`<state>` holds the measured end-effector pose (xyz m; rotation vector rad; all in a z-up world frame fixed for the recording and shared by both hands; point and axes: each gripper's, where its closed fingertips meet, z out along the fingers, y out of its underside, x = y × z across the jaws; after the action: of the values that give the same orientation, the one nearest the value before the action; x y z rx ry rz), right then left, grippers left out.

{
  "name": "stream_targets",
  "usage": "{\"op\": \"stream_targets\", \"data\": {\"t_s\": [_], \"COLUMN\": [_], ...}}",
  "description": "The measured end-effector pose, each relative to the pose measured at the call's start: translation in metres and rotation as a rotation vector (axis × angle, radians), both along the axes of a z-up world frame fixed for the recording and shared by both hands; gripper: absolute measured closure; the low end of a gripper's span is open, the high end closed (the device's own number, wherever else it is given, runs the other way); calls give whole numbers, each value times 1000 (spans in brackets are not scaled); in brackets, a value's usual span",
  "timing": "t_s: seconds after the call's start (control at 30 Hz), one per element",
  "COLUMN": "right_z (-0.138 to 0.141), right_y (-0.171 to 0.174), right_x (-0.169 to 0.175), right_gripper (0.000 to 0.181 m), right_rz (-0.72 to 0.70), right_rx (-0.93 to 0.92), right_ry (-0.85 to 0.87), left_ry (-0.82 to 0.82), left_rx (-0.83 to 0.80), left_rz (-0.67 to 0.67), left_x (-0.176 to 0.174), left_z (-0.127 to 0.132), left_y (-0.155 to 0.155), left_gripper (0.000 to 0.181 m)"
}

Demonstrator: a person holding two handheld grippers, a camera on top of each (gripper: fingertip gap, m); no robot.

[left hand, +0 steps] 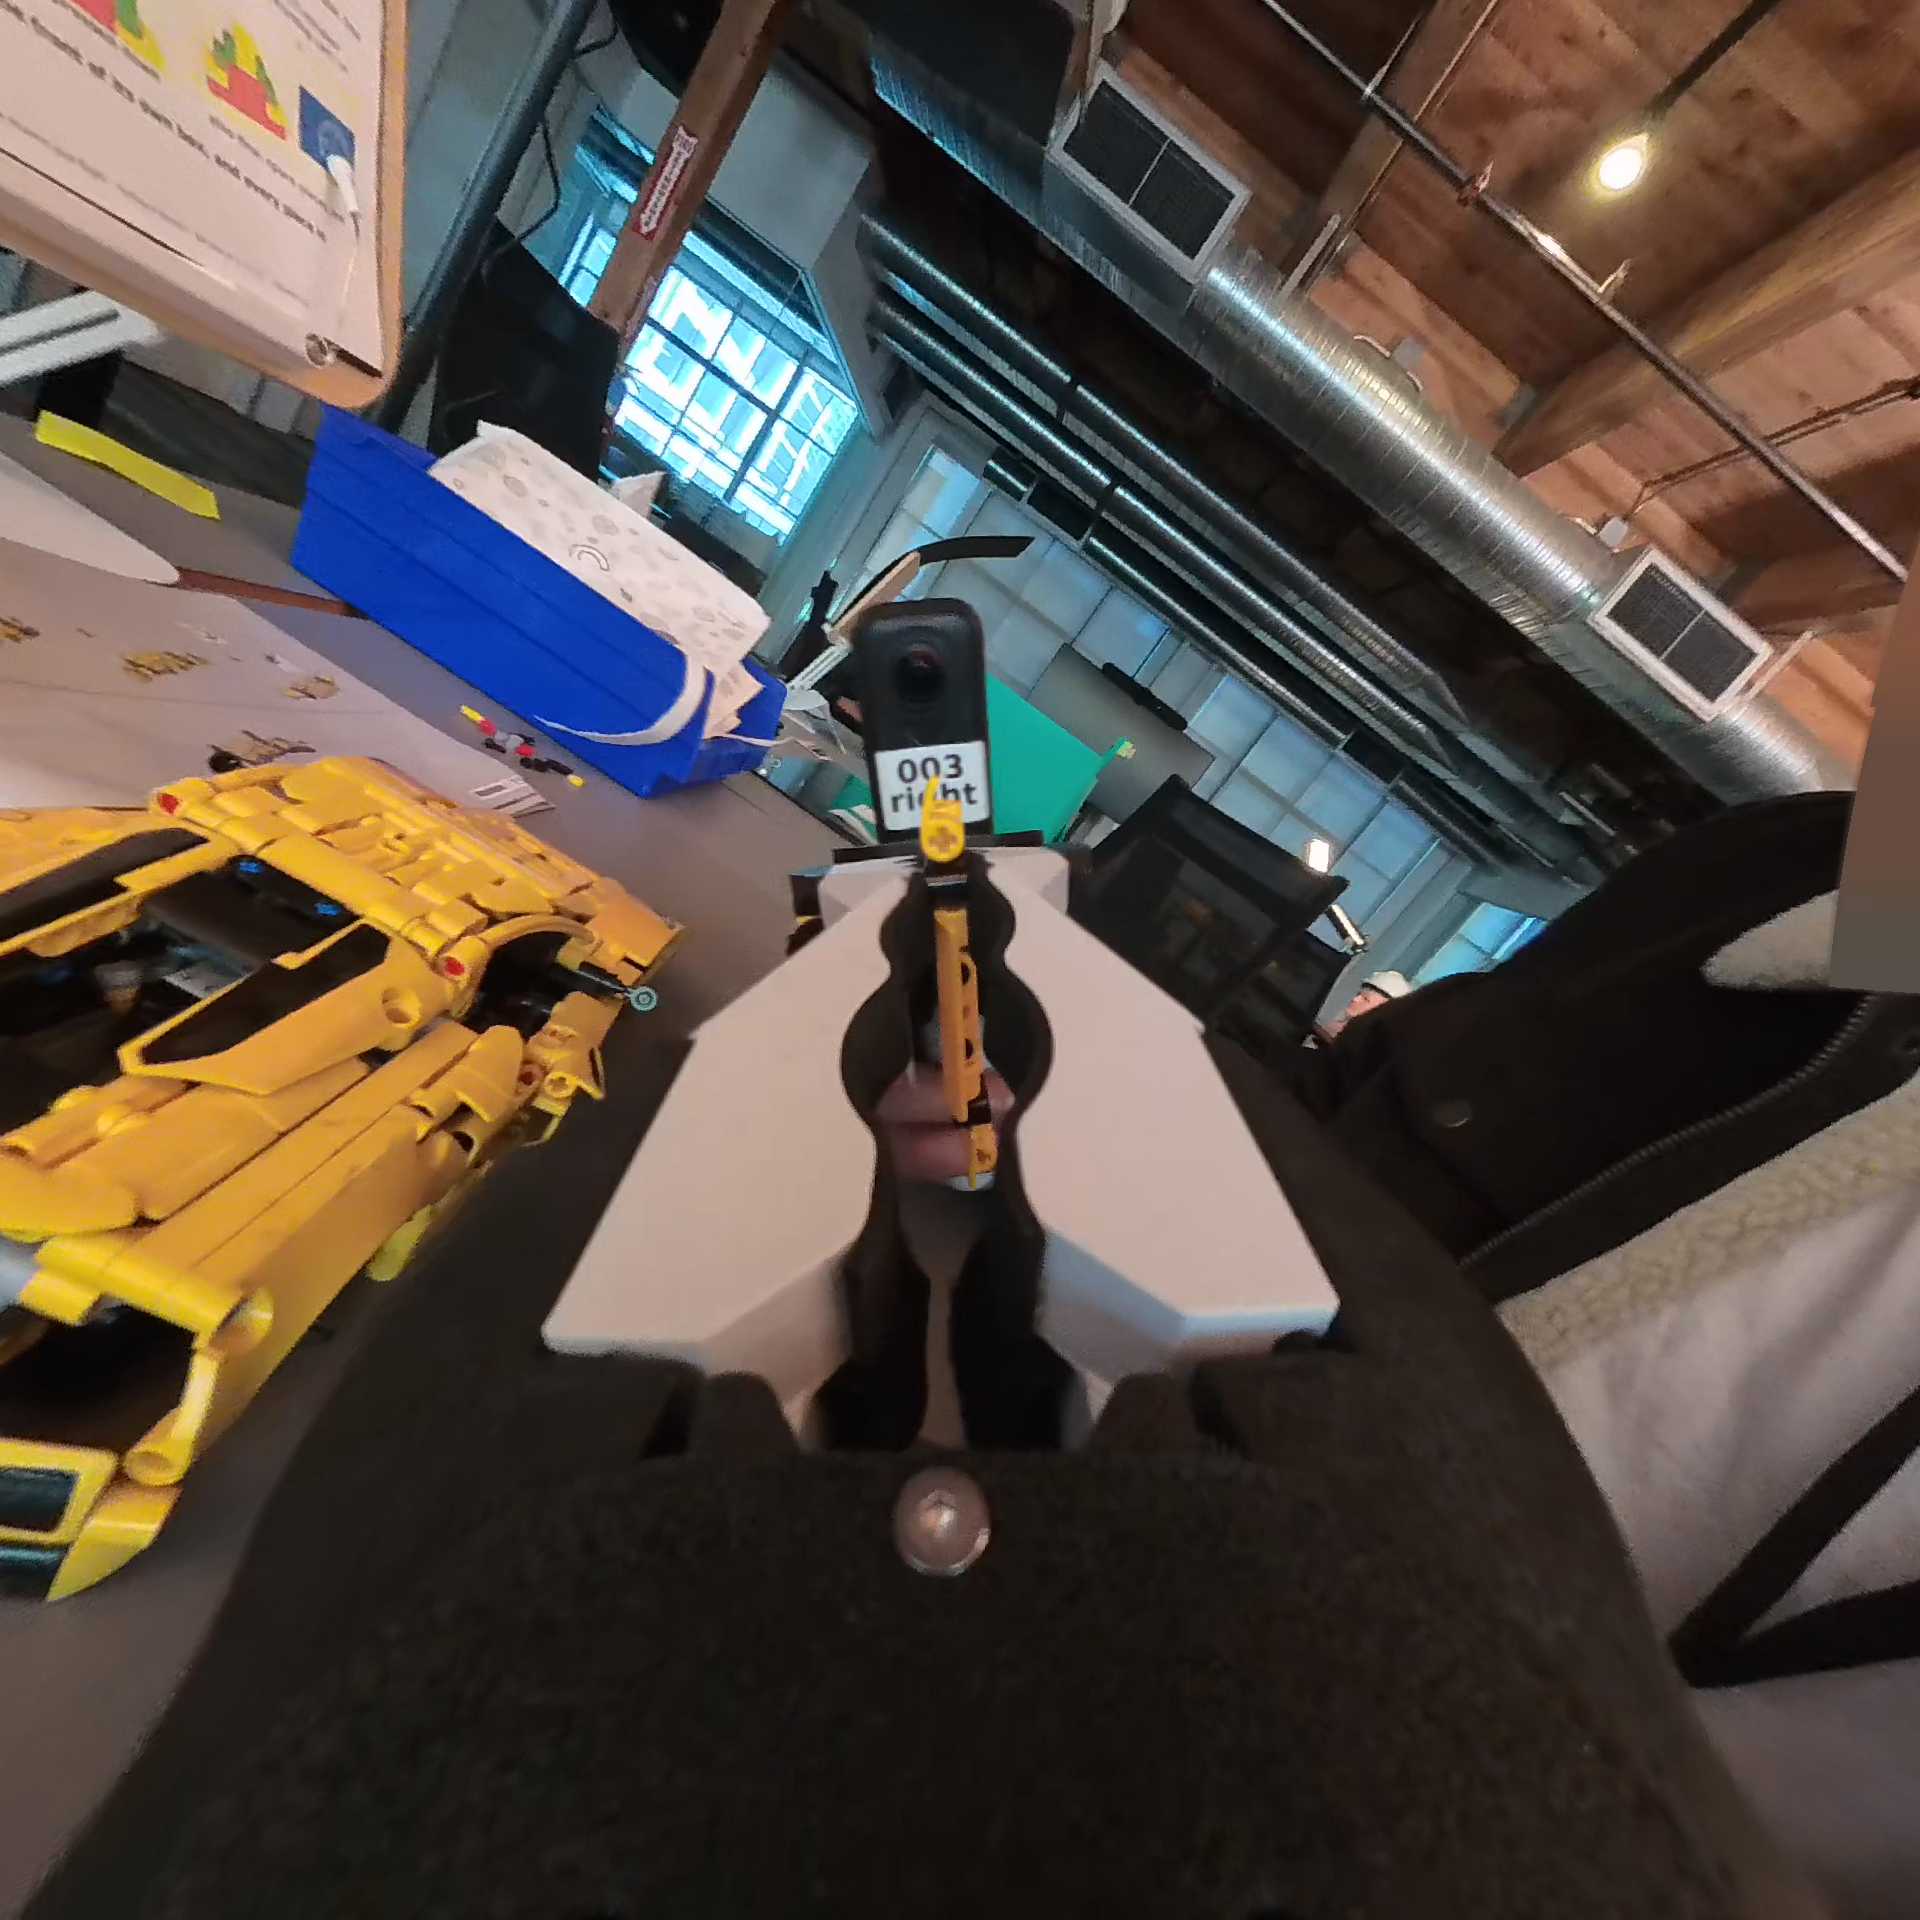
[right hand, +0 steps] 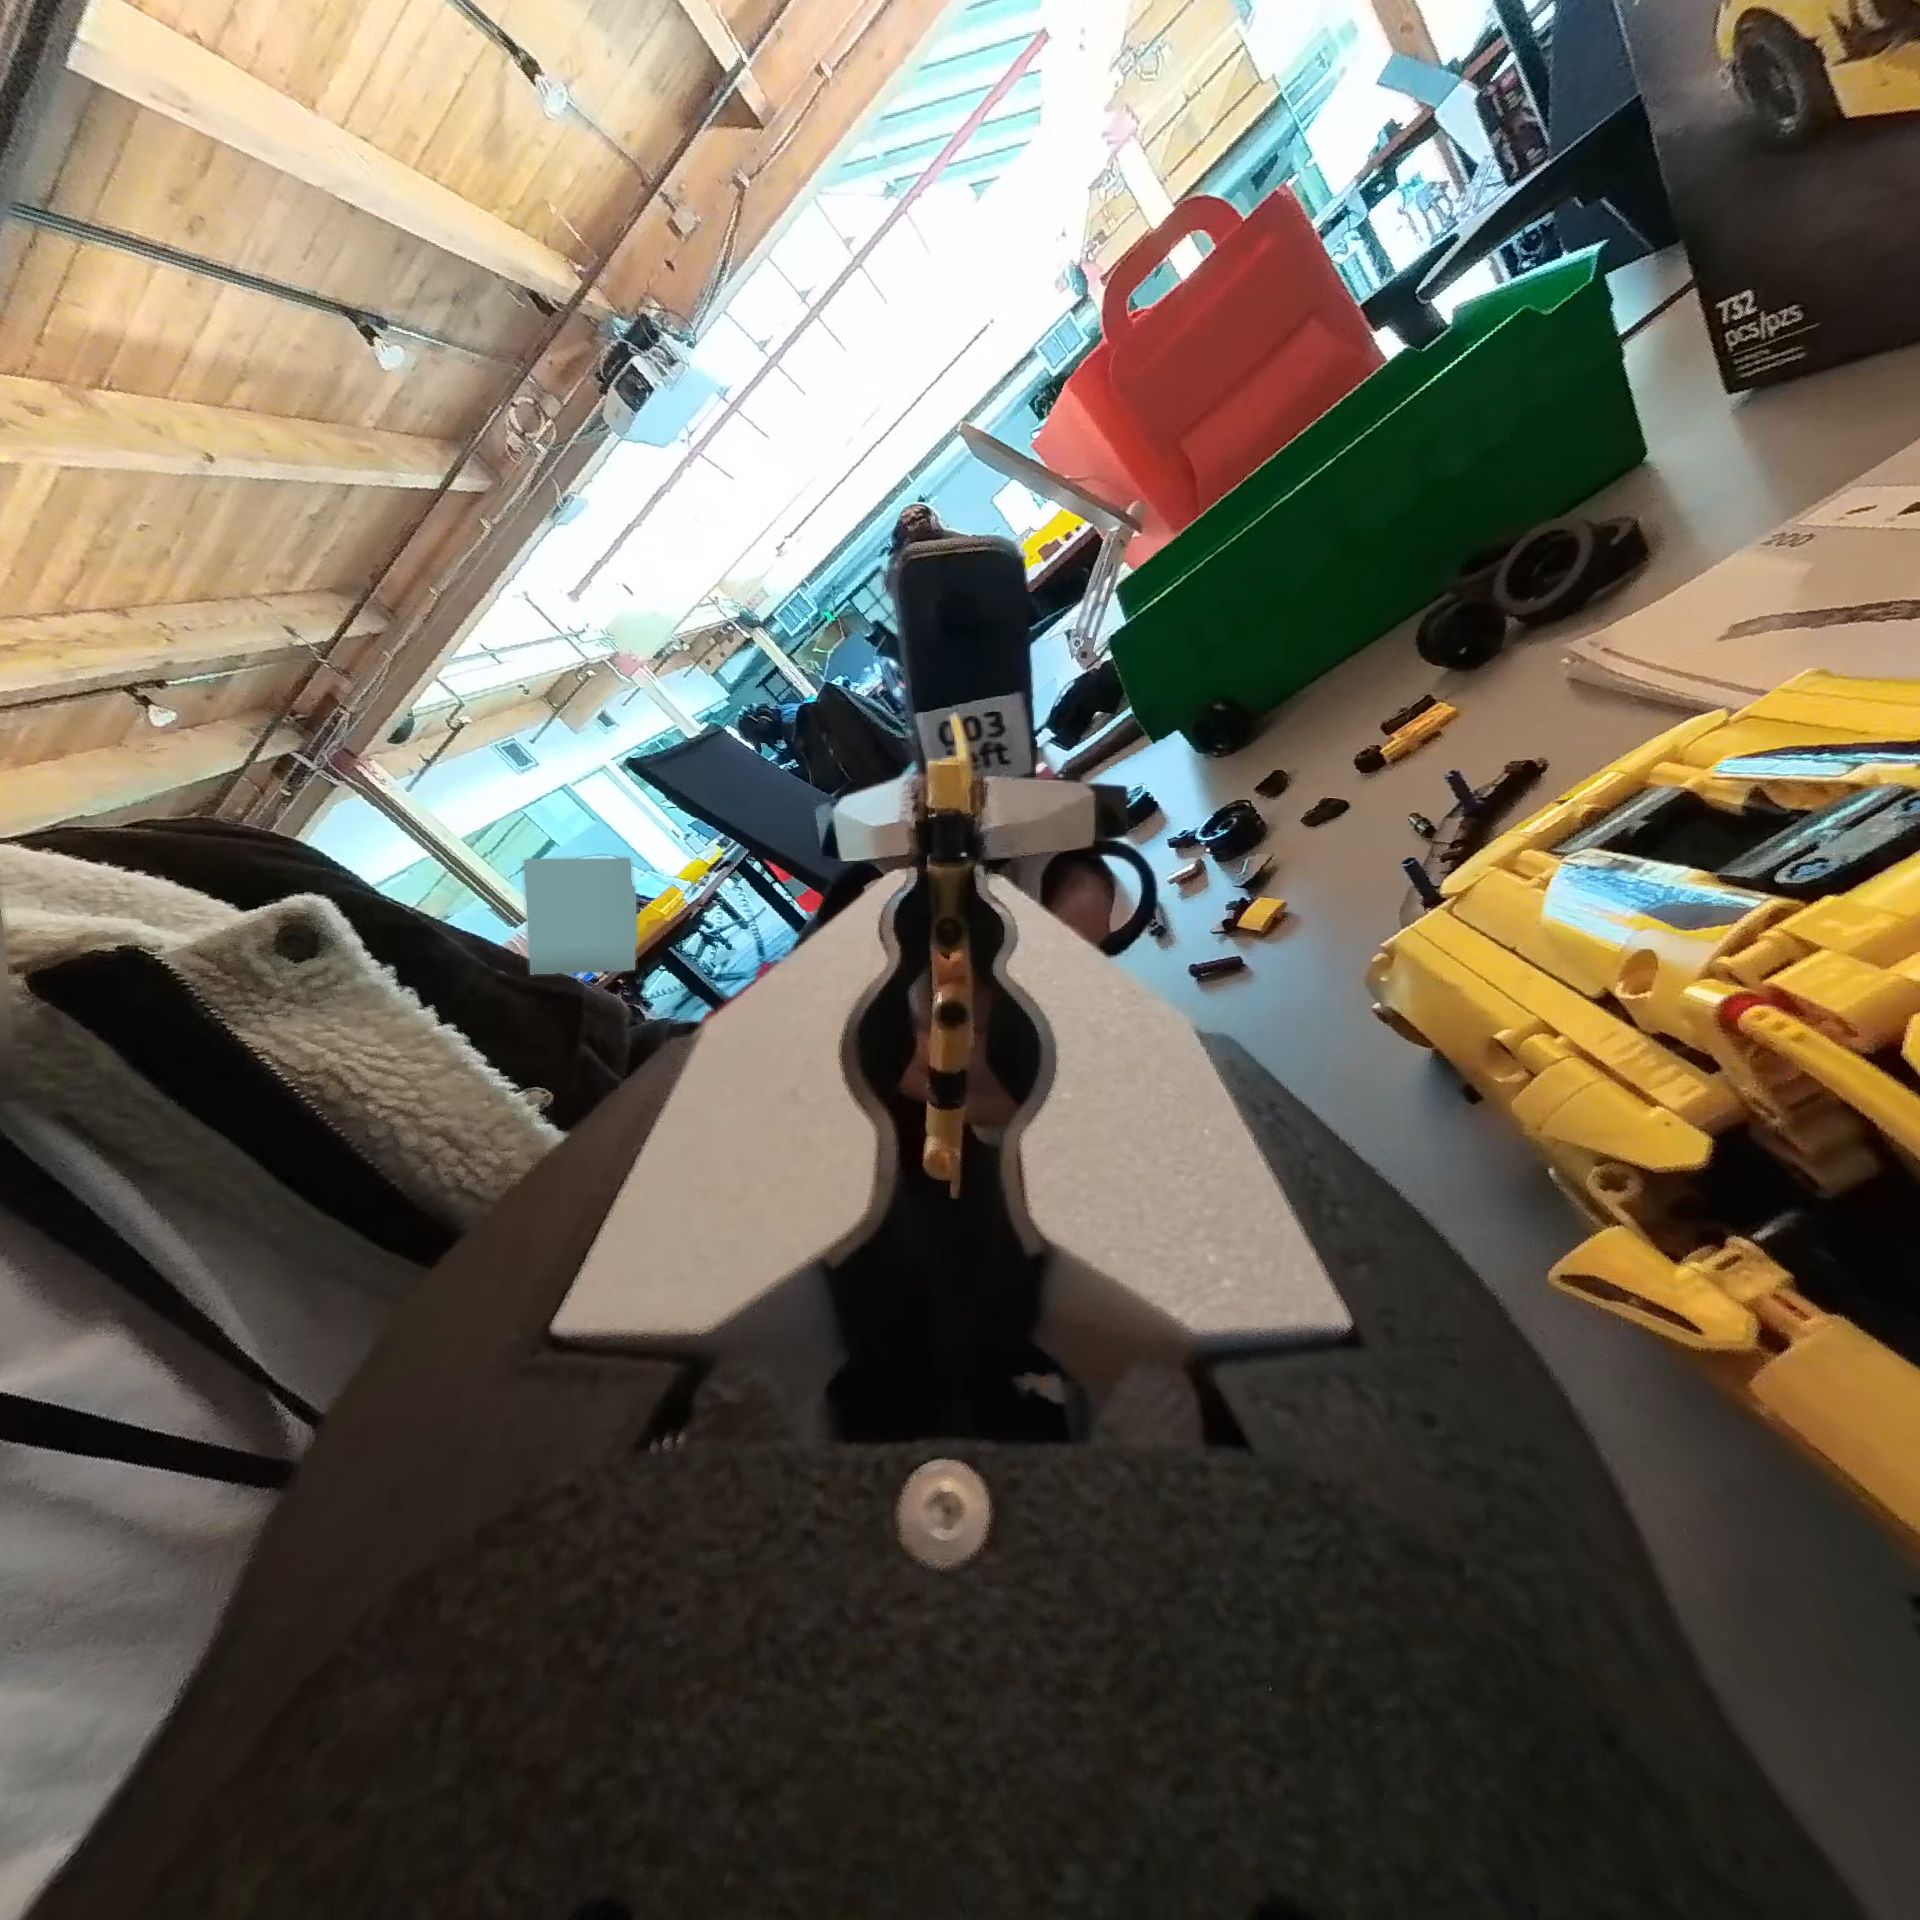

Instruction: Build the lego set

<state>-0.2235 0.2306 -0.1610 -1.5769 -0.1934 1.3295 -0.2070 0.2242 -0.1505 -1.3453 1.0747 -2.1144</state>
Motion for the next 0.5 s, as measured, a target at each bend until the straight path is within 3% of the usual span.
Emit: {"op": "stream_targets", "data": {"t_s": [0.17,0.23,0.27,0.4,0.5], "right_z": [-12,-5,-8,-13,-13], "right_y": [0,-2,-2,-3,-6], "right_x": [1,1,2,-1,-6], "right_gripper": [175,175,175,174,175], "right_rz": [-5,12,7,33,58], "right_rx": [10,21,8,-16,-9], "right_ry": [-158,-133,-141,-158,-170], "left_ry": [54,58,46,31,14], "left_rx": [40,25,23,40,39], "left_rz": [-10,4,9,-12,-24], "left_x": [0,0,0,0,-2], "left_z": [-9,-8,-5,-2,0], "left_y": [3,7,8,3,1], "left_gripper": [173,154,153,158,174]}}
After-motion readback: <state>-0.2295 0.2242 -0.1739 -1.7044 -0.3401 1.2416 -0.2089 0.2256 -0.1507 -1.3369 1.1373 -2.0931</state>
